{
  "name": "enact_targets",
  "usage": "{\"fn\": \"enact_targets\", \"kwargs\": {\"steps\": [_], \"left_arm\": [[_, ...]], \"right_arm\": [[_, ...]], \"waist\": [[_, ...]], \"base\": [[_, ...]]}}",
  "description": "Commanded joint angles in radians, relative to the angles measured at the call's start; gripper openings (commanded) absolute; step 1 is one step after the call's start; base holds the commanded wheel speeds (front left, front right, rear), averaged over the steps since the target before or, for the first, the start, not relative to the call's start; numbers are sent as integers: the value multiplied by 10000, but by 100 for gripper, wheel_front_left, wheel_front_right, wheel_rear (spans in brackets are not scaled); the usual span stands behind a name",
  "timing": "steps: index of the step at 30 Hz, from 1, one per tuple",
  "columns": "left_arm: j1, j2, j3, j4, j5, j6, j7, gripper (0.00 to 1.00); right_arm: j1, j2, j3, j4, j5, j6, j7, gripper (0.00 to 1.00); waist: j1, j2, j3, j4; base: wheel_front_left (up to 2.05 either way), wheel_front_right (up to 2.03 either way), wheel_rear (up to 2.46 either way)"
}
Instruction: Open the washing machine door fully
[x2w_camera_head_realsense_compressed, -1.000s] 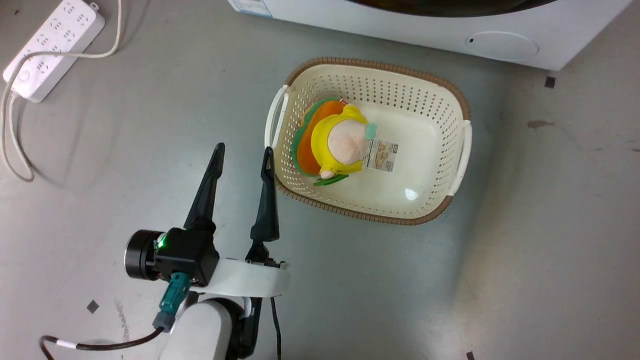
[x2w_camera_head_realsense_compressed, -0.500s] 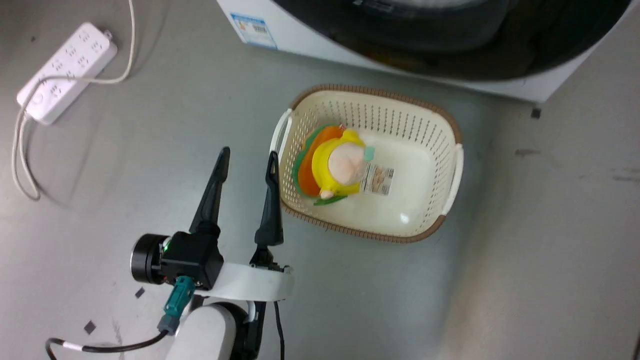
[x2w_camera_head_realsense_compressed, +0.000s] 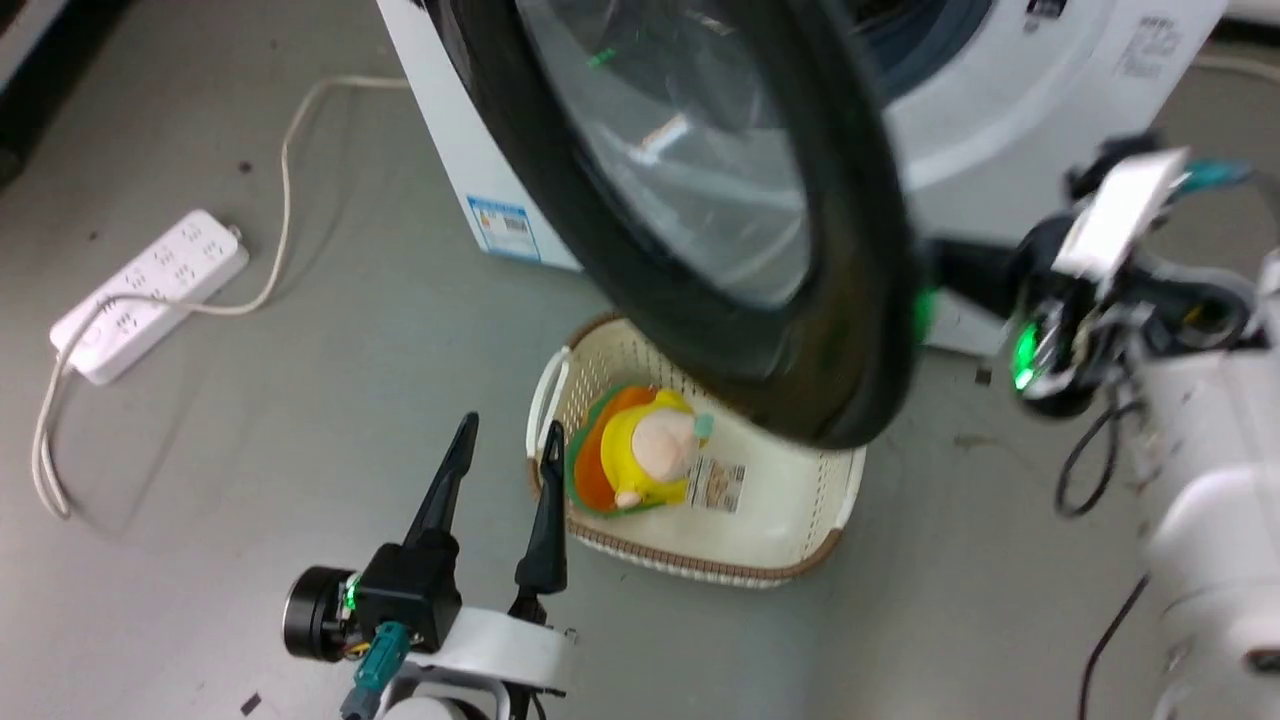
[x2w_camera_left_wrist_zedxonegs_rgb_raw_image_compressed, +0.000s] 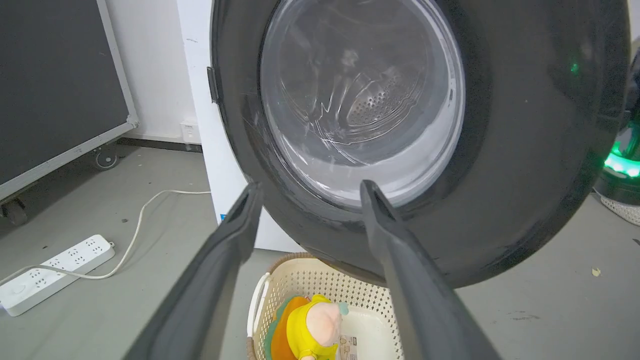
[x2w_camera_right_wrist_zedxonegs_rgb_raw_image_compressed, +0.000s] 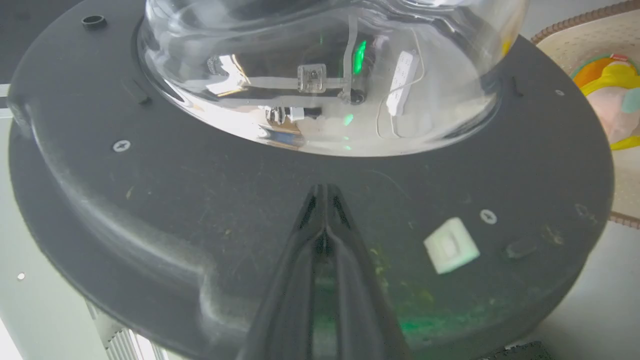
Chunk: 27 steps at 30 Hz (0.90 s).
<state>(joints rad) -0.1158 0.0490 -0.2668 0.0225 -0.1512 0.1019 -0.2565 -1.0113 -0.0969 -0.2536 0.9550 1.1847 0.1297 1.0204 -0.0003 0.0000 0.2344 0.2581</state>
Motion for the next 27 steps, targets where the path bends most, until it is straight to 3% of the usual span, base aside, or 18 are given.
{"fn": "enact_targets", "kwargs": {"steps": [1,6,10,17,21,27], "left_arm": [[187,12,76,45,94,-67,-53,100],[613,12,166,143,203,-227,-53,100],[855,12,178,202,289,-359,-53,100],[1268,12,43,239,325,-422,-53,100],[1302,12,-25,234,260,-395,-53,100],[1261,12,109,165,228,-334,-53,100]], "right_arm": [[600,209,39,-289,233,10,191,0],[1979,454,528,-1237,1109,10,708,0],[2867,462,2092,-1803,2722,10,630,0],[3888,465,5056,-2889,4857,10,-700,0],[3988,466,5999,-3123,5330,10,-1424,0],[3903,280,6261,-3012,5406,10,-1967,0]], "waist": [[3,0,-508,-4],[3,0,-1002,132],[3,0,-1228,263],[3,0,-1405,397],[3,0,-1394,491],[3,0,-1426,477]], "base": [[0,0,0],[0,0,0],[0,0,0],[0,0,0],[0,0,0],[0,0,0]]}}
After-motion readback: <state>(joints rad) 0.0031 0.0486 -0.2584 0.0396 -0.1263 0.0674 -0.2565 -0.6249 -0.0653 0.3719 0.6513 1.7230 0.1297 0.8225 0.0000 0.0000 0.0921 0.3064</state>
